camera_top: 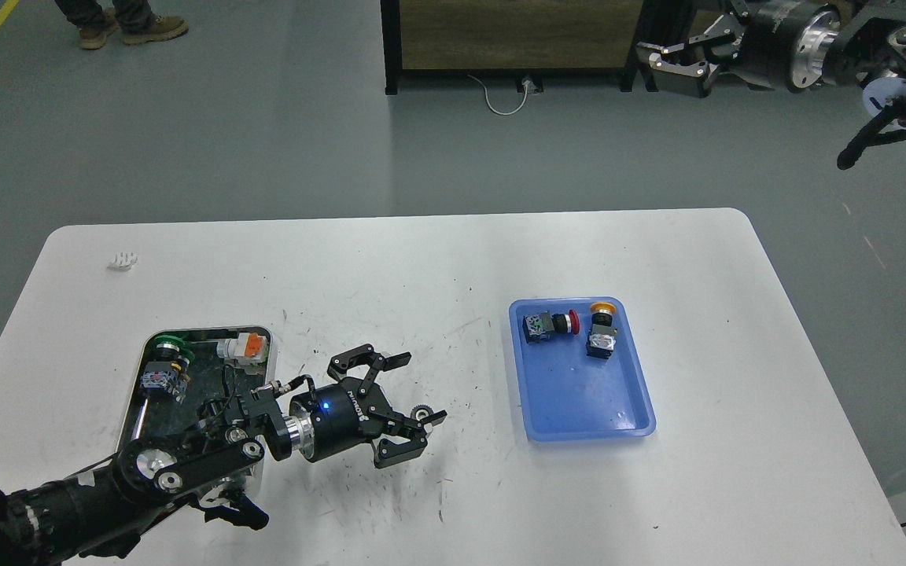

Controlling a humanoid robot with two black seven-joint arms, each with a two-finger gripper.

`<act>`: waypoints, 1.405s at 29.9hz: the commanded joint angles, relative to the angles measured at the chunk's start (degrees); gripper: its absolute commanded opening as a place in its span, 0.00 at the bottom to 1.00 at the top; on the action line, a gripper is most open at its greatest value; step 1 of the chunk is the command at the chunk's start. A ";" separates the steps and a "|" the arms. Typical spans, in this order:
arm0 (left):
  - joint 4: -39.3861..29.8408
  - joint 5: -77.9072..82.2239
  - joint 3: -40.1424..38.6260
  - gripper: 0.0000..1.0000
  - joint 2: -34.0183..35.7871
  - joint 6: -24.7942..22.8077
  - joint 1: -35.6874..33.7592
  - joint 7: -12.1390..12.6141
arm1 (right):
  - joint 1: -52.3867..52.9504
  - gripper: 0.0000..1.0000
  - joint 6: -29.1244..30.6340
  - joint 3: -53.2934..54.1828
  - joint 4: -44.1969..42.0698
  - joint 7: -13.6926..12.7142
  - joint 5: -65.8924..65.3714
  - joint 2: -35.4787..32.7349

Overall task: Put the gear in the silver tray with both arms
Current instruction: 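Grasp the black gear on the table with the left gripper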

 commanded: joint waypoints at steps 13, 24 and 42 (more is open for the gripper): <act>7.89 -0.67 1.11 0.98 -7.40 3.42 2.86 0.80 | -0.17 0.93 0.08 -0.01 0.00 0.00 0.00 0.25; 11.76 -0.67 1.29 0.92 -7.40 3.16 2.86 -0.69 | -0.26 0.93 0.08 -0.01 0.00 0.00 0.00 0.16; 10.98 -1.02 2.87 0.55 -7.40 2.46 2.86 -1.93 | -0.17 0.93 -0.01 -0.19 0.00 0.00 -0.09 0.08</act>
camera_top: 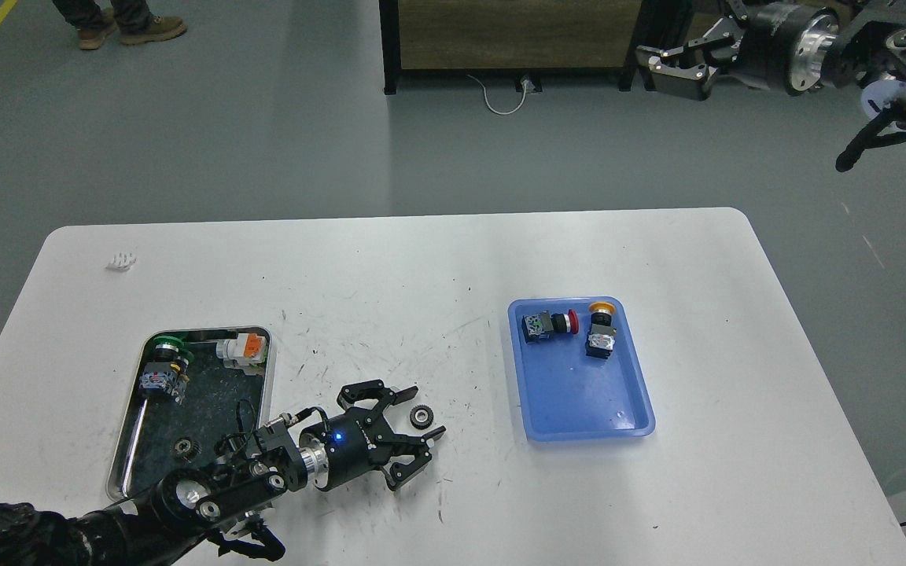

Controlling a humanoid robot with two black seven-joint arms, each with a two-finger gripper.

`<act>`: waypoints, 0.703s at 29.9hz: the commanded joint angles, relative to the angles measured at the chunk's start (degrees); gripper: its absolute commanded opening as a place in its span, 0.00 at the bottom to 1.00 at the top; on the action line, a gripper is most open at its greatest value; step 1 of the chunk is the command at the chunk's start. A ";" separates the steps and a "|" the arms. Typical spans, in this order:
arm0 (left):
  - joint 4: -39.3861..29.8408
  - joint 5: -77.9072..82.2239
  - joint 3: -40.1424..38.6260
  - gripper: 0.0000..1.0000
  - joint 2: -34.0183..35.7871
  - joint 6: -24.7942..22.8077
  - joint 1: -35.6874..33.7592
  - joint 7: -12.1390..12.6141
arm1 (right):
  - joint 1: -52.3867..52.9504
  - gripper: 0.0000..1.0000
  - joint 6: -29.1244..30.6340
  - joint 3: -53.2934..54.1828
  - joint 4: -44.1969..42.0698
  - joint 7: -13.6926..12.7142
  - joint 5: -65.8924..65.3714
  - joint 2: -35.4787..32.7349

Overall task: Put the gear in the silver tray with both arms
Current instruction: 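Grasp the black gear on the table with the left gripper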

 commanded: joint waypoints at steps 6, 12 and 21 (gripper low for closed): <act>-0.94 -0.22 0.00 0.45 0.00 -0.92 -0.15 -0.03 | 0.04 0.93 0.01 -0.21 -0.05 0.00 -0.25 0.03; -0.94 -0.22 0.00 0.39 0.00 -0.92 0.11 -0.03 | 0.04 0.93 0.01 -0.21 0.13 0.00 -0.34 0.11; -1.03 -0.22 0.00 0.34 0.00 -0.92 0.02 0.06 | 0.13 0.93 0.01 -0.21 0.12 0.00 -0.34 0.20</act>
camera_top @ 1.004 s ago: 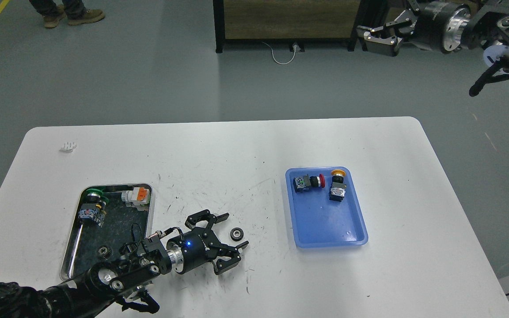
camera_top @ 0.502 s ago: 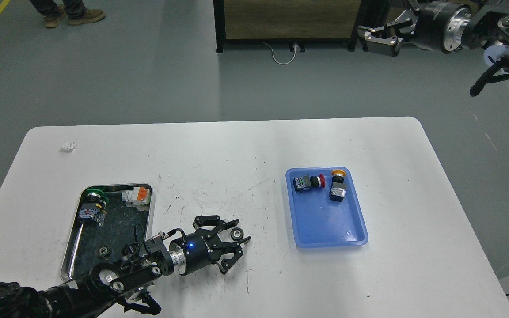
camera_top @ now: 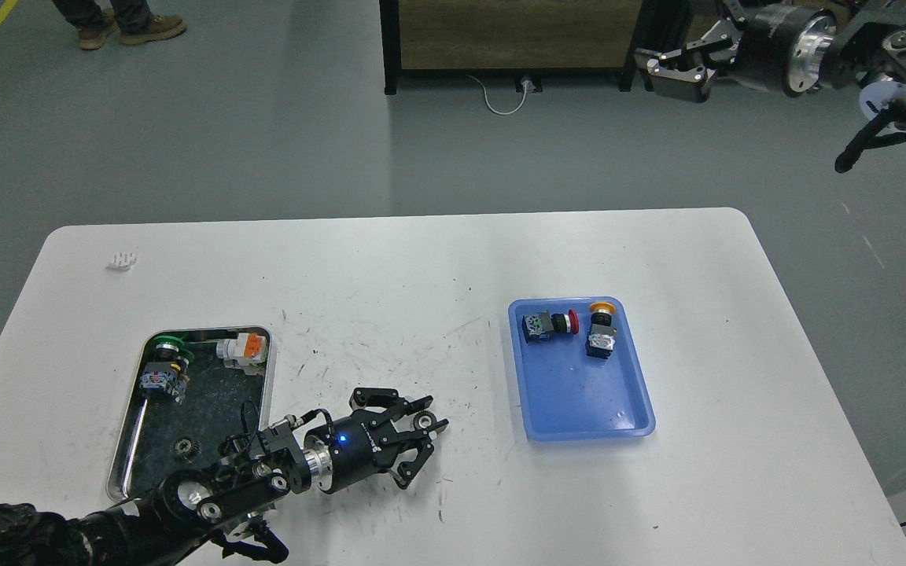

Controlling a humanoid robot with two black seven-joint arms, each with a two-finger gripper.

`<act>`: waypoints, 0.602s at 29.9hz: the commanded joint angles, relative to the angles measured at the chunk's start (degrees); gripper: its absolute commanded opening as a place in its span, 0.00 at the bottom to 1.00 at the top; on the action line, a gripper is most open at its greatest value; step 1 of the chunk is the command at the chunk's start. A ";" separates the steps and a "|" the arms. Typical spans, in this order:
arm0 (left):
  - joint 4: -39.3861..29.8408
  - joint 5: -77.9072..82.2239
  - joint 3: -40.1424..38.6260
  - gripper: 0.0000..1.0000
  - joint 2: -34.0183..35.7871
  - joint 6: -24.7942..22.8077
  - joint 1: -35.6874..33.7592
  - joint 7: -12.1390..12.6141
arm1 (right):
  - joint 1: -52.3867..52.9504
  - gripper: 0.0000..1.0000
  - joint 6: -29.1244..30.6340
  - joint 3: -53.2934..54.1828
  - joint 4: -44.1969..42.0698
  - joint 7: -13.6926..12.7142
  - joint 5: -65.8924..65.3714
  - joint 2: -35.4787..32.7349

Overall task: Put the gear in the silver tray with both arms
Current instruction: 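Grasp the black gear on the table with the left gripper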

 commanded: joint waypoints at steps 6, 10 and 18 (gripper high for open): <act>-0.09 0.00 0.00 0.32 0.00 0.00 -0.09 0.10 | 0.19 0.93 0.00 0.00 0.03 0.00 0.00 0.13; -0.18 0.00 0.00 0.37 0.00 0.00 0.00 0.10 | 0.27 0.93 0.00 0.00 0.04 0.00 0.00 0.13; -0.36 0.00 0.09 0.42 0.00 0.09 0.35 0.01 | 0.45 0.93 0.00 0.00 0.04 0.00 0.00 0.13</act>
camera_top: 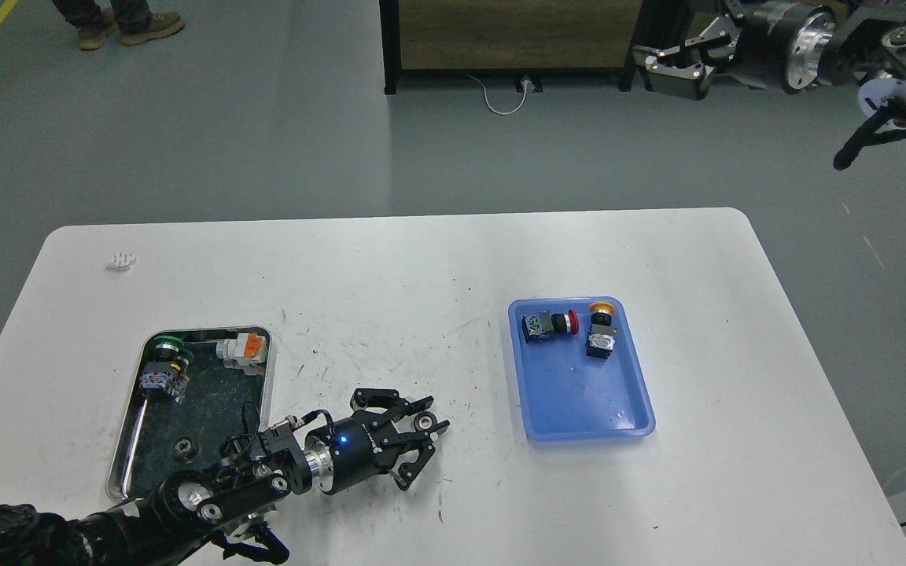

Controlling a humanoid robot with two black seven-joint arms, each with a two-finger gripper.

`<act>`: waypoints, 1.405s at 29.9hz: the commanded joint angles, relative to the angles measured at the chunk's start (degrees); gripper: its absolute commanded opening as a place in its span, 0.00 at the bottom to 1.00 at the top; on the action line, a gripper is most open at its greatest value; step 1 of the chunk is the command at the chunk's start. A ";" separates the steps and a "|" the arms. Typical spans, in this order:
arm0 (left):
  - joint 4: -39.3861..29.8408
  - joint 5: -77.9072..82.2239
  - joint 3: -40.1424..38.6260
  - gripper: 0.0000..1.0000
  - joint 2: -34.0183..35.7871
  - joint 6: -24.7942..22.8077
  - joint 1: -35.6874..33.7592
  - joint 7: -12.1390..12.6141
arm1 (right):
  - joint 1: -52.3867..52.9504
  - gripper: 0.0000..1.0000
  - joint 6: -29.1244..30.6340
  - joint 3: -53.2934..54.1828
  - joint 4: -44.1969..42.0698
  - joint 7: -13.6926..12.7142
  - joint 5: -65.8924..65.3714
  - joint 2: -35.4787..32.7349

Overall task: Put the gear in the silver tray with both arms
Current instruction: 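Grasp the black gear on the table with the left gripper, then carry the gear into the silver tray and open the left gripper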

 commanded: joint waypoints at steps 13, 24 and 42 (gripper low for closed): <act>0.42 0.09 0.08 0.42 0.00 0.53 0.89 -0.01 | 0.04 0.93 0.00 0.00 0.03 0.00 0.00 0.09; 0.07 0.00 0.08 0.27 0.00 0.35 0.37 0.34 | 0.13 0.93 0.00 0.00 0.03 0.00 0.00 0.00; -14.86 -4.66 -0.71 0.29 23.63 -3.42 -5.35 1.40 | -0.84 0.93 0.00 -0.17 -1.55 0.00 -0.17 1.66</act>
